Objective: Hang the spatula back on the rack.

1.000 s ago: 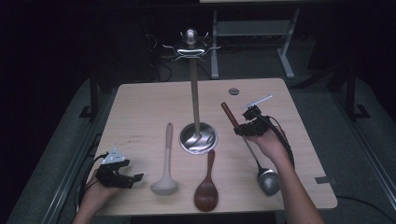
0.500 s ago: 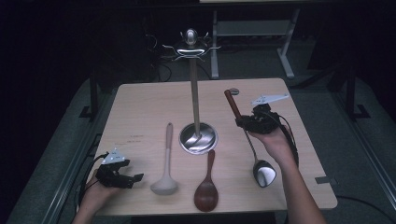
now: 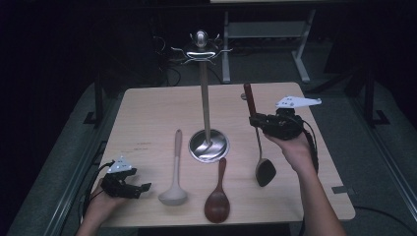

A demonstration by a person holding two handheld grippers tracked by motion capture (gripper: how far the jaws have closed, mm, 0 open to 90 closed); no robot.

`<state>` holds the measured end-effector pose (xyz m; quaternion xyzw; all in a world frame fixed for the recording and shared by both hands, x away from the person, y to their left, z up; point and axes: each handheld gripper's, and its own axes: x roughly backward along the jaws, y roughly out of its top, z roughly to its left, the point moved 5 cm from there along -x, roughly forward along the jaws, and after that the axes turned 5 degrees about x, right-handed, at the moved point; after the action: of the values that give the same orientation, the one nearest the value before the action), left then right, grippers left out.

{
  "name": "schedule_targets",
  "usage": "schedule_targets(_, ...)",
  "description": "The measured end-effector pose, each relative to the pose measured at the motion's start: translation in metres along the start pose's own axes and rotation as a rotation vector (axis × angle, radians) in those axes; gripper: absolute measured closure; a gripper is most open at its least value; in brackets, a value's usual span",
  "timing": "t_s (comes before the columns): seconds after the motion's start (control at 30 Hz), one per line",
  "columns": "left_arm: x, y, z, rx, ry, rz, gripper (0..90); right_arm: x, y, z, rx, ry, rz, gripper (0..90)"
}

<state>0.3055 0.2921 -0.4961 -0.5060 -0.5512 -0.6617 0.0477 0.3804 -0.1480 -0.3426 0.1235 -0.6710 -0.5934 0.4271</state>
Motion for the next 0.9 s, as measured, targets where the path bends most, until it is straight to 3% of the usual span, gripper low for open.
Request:
schedule_targets(0.33, 0.0, 0.0, 0.0, 0.005, 0.002, 0.002, 14.4, 0.001, 0.02, -0.001, 0.007, 0.026, -0.089, 73.9)
schedule_targets(0.6, 0.0, -0.001, 0.0, 0.014, -0.001, 0.002, 14.5, -0.009, 0.054, 0.006, 0.039, 0.047, -0.14, 74.0)
schedule_targets(0.9, 0.0, -0.001, 0.0, 0.015, -0.003, 0.001, 14.4, -0.015, 0.079, 0.004, 0.057, 0.054, -0.183, 73.9)
